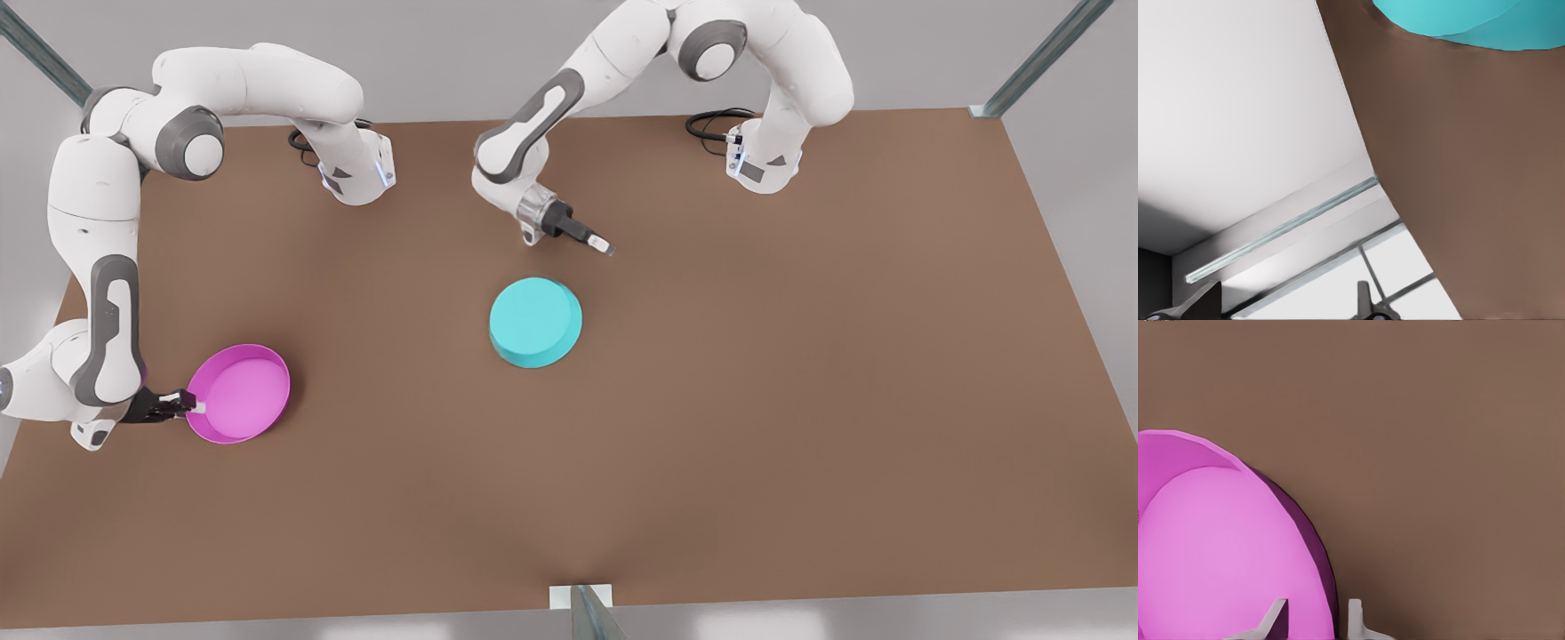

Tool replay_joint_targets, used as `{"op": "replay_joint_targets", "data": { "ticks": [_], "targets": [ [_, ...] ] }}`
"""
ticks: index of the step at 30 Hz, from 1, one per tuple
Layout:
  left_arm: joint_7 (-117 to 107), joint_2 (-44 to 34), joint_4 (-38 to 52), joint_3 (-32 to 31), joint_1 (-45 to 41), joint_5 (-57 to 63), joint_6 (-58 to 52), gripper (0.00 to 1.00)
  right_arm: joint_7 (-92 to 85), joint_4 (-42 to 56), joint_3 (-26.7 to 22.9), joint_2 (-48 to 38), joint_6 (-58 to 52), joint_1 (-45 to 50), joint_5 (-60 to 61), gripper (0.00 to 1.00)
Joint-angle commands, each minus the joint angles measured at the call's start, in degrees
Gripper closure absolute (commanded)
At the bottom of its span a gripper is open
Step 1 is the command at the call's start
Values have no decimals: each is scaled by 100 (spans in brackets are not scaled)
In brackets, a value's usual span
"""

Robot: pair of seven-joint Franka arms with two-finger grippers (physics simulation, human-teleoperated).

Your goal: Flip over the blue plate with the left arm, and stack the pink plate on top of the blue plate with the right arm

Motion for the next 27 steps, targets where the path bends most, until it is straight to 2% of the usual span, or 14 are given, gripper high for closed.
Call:
{"op": "replay_joint_targets", "data": {
  "ticks": [1,4,6,8,9,10,11,12,13,14,15,21,24,27],
  "targets": [
    [192,-266,-84,0,161,-652,-18,0,-1,0,0,0,-2,-9,-1,54],
    [720,-1603,-32,17,1400,-1557,-71,0,8,0,0,9,7,0,7,54],
    [711,-2517,-84,52,2446,-2629,737,0,8,0,0,35,33,0,7,54],
    [623,-3220,-216,149,3536,-3956,1590,0,-10,-9,0,44,60,0,7,61],
    [632,-4080,-1058,324,4169,-4634,2398,0,-19,0,0,44,60,0,-1,62],
    [623,-5004,-1964,728,4240,-4643,3022,0,-28,0,0,44,60,0,-1,65],
    [623,-5277,-2027,1045,4240,-4643,3094,0,-89,0,0,44,60,-9,7,65],
    [711,-5321,-1728,1414,4231,-4652,2918,0,-107,0,9,44,51,-9,7,65],
    [842,-4971,-1325,1328,4633,-4765,2699,0,-107,0,0,35,51,-9,7,65],
    [940,-4198,-438,-339,6346,-5100,2225,0,-107,0,0,35,51,-9,7,65],
    [948,-3494,653,-1310,7281,-5091,1635,0,-124,0,9,44,51,-9,7,65],
    [948,-3352,733,-1345,7307,-5038,1968,0,-124,-9,9,71,60,-9,16,65],
    [940,-2966,1032,-1345,7307,-5047,2109,0,-133,-9,9,106,95,-9,16,65],
    [940,-3027,1006,-1336,7307,-5047,2056,0,-151,-9,9,97,95,-9,16,79]
  ]
}}
